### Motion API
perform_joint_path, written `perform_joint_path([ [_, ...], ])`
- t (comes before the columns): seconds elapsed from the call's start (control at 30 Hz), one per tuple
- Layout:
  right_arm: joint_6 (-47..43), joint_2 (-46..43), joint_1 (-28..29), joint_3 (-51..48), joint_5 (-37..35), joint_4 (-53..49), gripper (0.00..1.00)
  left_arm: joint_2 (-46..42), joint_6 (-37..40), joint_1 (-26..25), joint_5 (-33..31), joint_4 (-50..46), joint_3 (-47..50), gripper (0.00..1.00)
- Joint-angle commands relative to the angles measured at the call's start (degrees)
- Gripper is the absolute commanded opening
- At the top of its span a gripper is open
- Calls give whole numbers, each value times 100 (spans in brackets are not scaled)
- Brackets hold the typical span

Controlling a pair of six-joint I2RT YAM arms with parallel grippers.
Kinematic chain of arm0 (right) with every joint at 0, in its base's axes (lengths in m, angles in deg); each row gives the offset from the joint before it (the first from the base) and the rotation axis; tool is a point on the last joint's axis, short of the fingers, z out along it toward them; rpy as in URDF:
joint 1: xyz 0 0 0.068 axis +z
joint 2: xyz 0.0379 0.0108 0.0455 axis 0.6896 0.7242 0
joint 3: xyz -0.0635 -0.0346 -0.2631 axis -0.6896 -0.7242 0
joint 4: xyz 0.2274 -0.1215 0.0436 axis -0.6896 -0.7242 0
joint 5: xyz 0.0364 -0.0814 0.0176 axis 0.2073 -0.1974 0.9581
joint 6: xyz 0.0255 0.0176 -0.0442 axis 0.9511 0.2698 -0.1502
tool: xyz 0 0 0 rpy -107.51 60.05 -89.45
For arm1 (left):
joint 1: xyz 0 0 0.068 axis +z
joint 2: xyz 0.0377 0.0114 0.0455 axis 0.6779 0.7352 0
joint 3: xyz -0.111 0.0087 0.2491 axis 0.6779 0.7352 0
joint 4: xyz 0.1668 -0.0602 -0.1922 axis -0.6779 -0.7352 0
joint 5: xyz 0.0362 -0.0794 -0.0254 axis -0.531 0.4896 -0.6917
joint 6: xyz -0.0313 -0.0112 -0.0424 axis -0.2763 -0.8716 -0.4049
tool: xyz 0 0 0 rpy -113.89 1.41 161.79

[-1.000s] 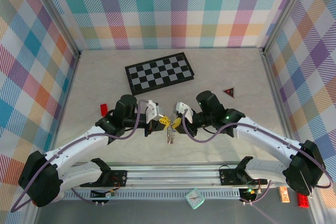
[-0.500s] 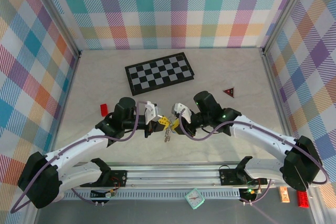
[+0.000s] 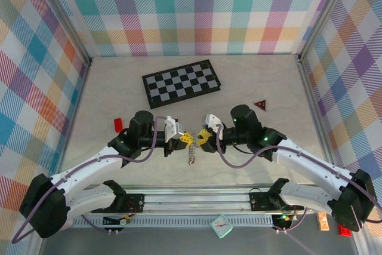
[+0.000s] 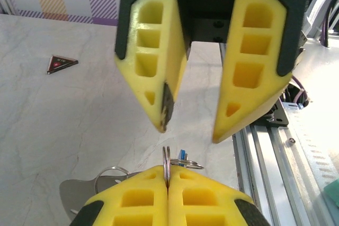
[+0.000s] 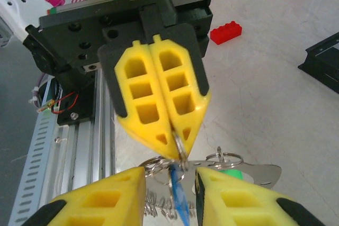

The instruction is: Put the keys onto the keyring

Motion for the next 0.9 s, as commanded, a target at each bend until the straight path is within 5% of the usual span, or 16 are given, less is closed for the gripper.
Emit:
perform_joint_path([
  [0.0, 226, 159, -14, -27, 27, 426, 28, -138, 137, -63, 289, 314, 10, 0],
  [0.3, 262, 388, -16, -14, 249, 503, 19, -138, 129, -63, 314, 435, 22, 0],
  [0.5, 148, 497, -16, 70, 441, 414, 0, -134, 50, -65, 283, 489, 12, 0],
  [0.67, -377, 460, -15, 330, 340, -217, 0, -148, 375, -67, 42, -207, -201, 16],
  [0.87, -1080, 717, -14, 873, 242, -1288, 0, 96, 944, -63, -100, -1439, -719, 18],
])
